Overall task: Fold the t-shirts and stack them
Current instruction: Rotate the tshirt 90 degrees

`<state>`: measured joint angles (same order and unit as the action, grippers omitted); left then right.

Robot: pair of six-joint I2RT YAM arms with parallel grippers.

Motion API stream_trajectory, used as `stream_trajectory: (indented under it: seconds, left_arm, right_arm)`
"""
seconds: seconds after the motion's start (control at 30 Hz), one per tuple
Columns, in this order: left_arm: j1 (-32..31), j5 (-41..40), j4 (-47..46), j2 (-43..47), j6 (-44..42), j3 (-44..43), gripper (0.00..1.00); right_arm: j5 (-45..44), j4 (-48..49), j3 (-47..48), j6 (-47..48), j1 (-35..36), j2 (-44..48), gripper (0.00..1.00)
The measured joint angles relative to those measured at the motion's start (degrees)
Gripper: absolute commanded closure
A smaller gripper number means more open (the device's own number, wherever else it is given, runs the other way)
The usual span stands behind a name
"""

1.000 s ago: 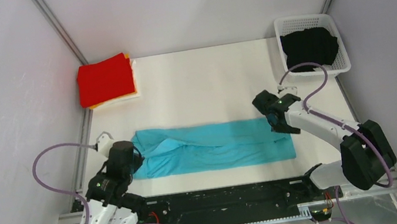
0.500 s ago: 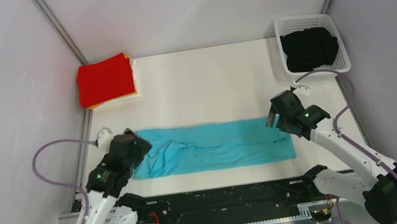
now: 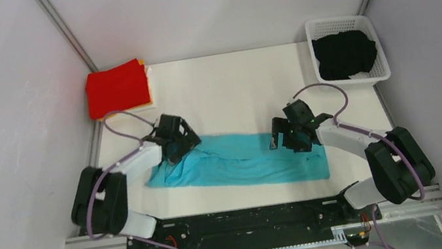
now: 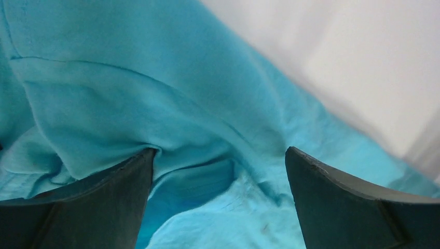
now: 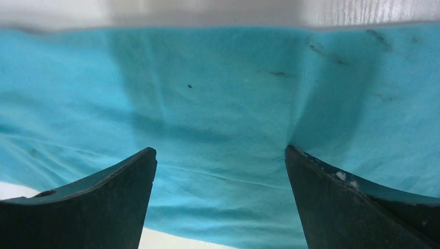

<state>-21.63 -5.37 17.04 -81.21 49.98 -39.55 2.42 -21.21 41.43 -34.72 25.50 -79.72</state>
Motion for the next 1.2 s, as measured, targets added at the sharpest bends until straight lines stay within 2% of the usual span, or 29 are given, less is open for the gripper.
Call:
stream_trajectory:
  seconds: [0.13, 0.27, 0.47, 0.53, 0.6, 0.77, 0.87, 1.2]
  left_arm:
    - [1.49, 0.17, -0.39, -12.74, -0.79, -12.35, 0.0]
    - [3.63, 6.14, -1.2, -32.37, -2.01, -36.48, 0.0]
    - [4.61, 22.67, -2.19, -62.86, -0.79, -80.83, 0.0]
    - [4.44, 26.77, -1.6, -70.66, 0.63, -93.07, 0.0]
    - [4.13, 28.89, -1.42, -75.52, 2.01, -100.37, 0.0]
    - [3.58, 30.05, -1.68, -78.14, 3.63, -104.17, 0.0]
    - [3.74, 30.18, -3.41, -78.66, 4.39, -104.26, 0.0]
    - [4.24, 30.97, -12.2, -81.26, 9.75, -104.32, 0.0]
  right_arm:
    - [-0.39, -0.31, -0.68, 0.98, 0.33, -0.35, 0.01]
    - [0.26, -0.31, -2.08, 5.16, 4.31, 1.09, 0.01]
    - [7.87, 2.36, -2.12, 11.8, 18.93, 0.0, 0.03]
    - [11.3, 4.44, -1.51, 13.49, 22.75, -1.53, 0.03]
    - [13.4, 5.68, -1.31, 14.47, 25.75, -2.19, 0.02]
    - [16.13, 5.73, -2.93, 14.99, 32.68, -0.33, 0.01]
    - [18.36, 5.81, -4.24, 14.78, 34.01, 0.9, 0.01]
    - [22.21, 10.34, -1.31, 12.5, 28.83, -4.33, 0.01]
